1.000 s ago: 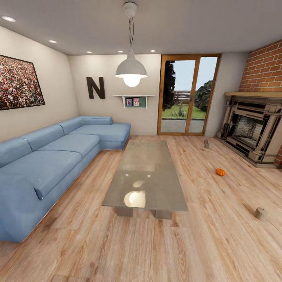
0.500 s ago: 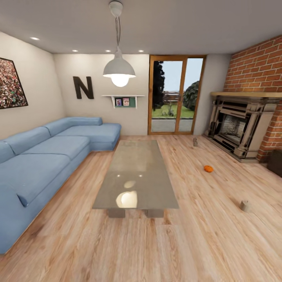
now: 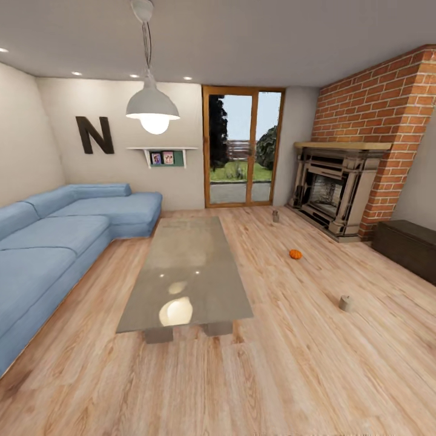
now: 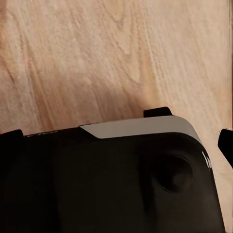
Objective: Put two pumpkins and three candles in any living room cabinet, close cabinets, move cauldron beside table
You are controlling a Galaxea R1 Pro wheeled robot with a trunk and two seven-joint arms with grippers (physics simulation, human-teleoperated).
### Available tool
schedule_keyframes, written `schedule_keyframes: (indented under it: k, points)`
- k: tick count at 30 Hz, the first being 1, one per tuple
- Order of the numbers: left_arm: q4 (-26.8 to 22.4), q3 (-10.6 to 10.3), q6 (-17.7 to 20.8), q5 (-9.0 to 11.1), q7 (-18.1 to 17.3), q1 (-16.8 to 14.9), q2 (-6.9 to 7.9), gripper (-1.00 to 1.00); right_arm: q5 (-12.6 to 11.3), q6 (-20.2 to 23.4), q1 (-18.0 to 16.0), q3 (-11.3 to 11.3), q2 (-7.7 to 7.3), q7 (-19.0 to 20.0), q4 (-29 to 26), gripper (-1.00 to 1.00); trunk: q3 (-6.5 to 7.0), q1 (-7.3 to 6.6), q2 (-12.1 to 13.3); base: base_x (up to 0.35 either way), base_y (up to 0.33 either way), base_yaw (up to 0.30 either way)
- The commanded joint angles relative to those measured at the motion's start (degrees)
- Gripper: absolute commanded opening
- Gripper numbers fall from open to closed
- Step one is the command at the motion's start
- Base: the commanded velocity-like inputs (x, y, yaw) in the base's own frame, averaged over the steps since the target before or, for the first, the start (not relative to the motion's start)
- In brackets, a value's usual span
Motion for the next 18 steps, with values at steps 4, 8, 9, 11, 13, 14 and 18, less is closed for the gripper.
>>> schedule_keyframes:
  k: [4, 8, 9, 11, 13, 14, 18]
  points:
    - [0.0, 0.0, -0.1, 0.4, -0.1, 0.0, 0.00, 1.00, -0.3, -0.2, 0.0, 0.0, 0.02, 0.0, 0.1, 1.00, 0.05, 0.00, 0.0, 0.000, 0.000, -0.279]
    - [0.1, 0.0, -0.1, 0.4, -0.1, 0.0, 0.01, 1.00, -0.4, -0.2, 0.0, 0.0, 0.02, -0.2, 0.1, 1.00, 0.20, 0.00, 0.0, 0.000, 0.000, -0.274]
    - [0.1, 0.0, -0.1, 0.4, -0.1, 0.0, -0.02, 1.00, -0.6, -0.2, 0.0, 0.0, 0.02, -0.1, 0.1, 1.00, 0.24, 0.00, 0.0, 0.000, 0.000, -0.265]
    - [0.1, 0.0, -0.1, 0.4, -0.1, 0.0, -0.16, 1.00, -2.4, -0.2, 0.0, 0.0, 0.02, 0.0, 0.1, 1.00, 0.34, 0.00, 0.0, 0.000, 0.000, -0.257]
    - [0.2, -0.1, -0.1, 0.4, -0.1, 0.0, -0.16, 1.00, -3.8, -0.2, 0.0, 0.0, 0.02, 0.1, 0.1, 1.00, 0.46, 0.00, 0.0, 0.000, 0.000, -0.239]
    - [0.2, -0.1, -0.1, 0.4, -0.1, 0.0, -0.16, 1.00, -4.2, -0.2, 0.0, 0.0, 0.02, 0.1, 0.1, 1.00, 0.51, 0.00, 0.0, 0.000, 0.000, -0.232]
    - [0.4, -0.2, -0.1, 0.4, -0.1, 0.0, -0.16, 1.00, -4.7, -0.2, 0.0, 0.0, 0.06, 0.1, 0.2, 1.00, 0.75, 0.00, 0.0, 0.000, 0.000, -0.227]
